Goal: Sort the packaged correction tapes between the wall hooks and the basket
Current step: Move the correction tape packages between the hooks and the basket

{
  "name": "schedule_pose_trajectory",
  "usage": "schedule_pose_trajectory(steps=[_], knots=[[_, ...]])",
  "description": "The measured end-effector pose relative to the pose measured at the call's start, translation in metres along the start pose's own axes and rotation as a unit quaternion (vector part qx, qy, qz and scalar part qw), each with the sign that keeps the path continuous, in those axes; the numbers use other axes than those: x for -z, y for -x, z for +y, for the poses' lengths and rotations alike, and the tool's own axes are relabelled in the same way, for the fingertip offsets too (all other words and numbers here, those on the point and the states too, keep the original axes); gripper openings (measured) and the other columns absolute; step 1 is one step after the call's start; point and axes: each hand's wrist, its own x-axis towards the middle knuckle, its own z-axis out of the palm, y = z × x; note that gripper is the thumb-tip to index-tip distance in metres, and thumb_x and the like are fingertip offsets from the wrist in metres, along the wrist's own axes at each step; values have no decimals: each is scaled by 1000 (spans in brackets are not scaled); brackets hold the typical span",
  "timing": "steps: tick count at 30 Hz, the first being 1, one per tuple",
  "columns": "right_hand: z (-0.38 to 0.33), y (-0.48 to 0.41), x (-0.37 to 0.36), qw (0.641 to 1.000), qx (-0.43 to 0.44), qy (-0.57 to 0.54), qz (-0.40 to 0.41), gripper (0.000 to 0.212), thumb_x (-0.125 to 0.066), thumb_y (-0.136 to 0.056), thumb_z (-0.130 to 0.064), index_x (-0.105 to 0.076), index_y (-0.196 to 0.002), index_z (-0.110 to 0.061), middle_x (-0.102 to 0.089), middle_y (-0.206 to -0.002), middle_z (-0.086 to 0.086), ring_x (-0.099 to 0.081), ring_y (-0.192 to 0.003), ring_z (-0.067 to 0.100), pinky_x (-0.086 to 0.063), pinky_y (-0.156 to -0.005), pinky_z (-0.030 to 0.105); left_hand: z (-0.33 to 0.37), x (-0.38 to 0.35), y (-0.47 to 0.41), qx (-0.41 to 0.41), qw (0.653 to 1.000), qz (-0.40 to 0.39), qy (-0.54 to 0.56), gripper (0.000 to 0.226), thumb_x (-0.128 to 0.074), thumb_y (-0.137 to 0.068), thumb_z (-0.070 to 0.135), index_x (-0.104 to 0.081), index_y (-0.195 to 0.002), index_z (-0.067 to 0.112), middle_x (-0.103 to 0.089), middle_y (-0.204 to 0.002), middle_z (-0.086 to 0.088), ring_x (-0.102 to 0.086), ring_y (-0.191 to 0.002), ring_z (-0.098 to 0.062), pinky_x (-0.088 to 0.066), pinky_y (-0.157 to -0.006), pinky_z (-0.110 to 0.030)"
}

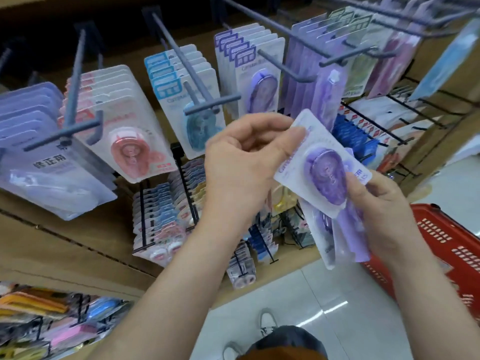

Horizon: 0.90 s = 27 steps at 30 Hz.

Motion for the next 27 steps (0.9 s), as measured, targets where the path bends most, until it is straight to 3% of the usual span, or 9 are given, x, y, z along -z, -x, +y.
schedule_pose_trajectory(steps=[3, 8, 12, 17, 21, 24, 27], knots=[[6, 2, -6, 995, -4, -76, 63, 22, -66, -75, -39, -78, -86, -24, -76, -88, -6, -68, -82, 9, -56, -74, 23, -1, -10, -7, 52, 995, -6, 81, 18, -74, -81, 1, -75, -77, 18, -71, -69, 3, -62, -63, -9, -51, -61, -21], [6, 1, -18, 988, -11, -128, 87, 24, -68, -74, -40, -79, -90, -27, -75, -96, -2, -67, -91, 15, -55, -84, 33, 0, -22, -17, -23, 999, 34, 20, 19, -72, -84, 1, -74, -83, 20, -73, -75, 7, -65, -70, -6, -52, -66, -21], [4, -1, -26, 985, 4, -150, 87, 21, -67, -75, -37, -79, -88, -25, -75, -93, -4, -68, -88, 13, -55, -83, 32, 2, -31, -23, -74, 995, 58, -15, 16, -73, -86, 5, -73, -86, 21, -71, -78, 9, -65, -74, -3, -51, -69, -20], [4, -1, -28, 984, -7, -160, 84, 12, -69, -76, -31, -75, -84, -25, -73, -88, 0, -65, -82, 17, -52, -83, 42, 4, -35, -32, -119, 989, 64, -58, 18, -71, -88, 9, -70, -86, 27, -70, -80, 13, -64, -79, 0, -50, -75, -18], [5, -1, -31, 984, -12, -156, 91, 8, -67, -79, -25, -73, -75, -26, -72, -83, 0, -63, -76, 16, -53, -75, 36, 4, -36, -41, -87, 993, 52, -69, 19, -65, -94, 14, -69, -83, 29, -66, -70, 20, -59, -72, 6, -46, -72, -15], [6, -3, -36, 983, -8, -155, 95, 6, -68, -77, -25, -73, -78, -23, -72, -84, 1, -63, -80, 17, -53, -76, 36, -1, -35, -36, -70, 996, 49, -33, 11, -57, -98, 18, -65, -105, 23, -68, -91, 14, -60, -84, 2, -47, -80, -17], [7, -5, -41, 983, 5, -153, 102, 6, -68, -78, -26, -73, -79, -21, -72, -83, -2, -64, -78, 11, -54, -73, 24, -9, -26, -10, -59, 998, 12, -5, 48, -59, -95, 2, -41, -131, 28, -69, -100, 4, -66, -88, -5, -52, -80, -21]])
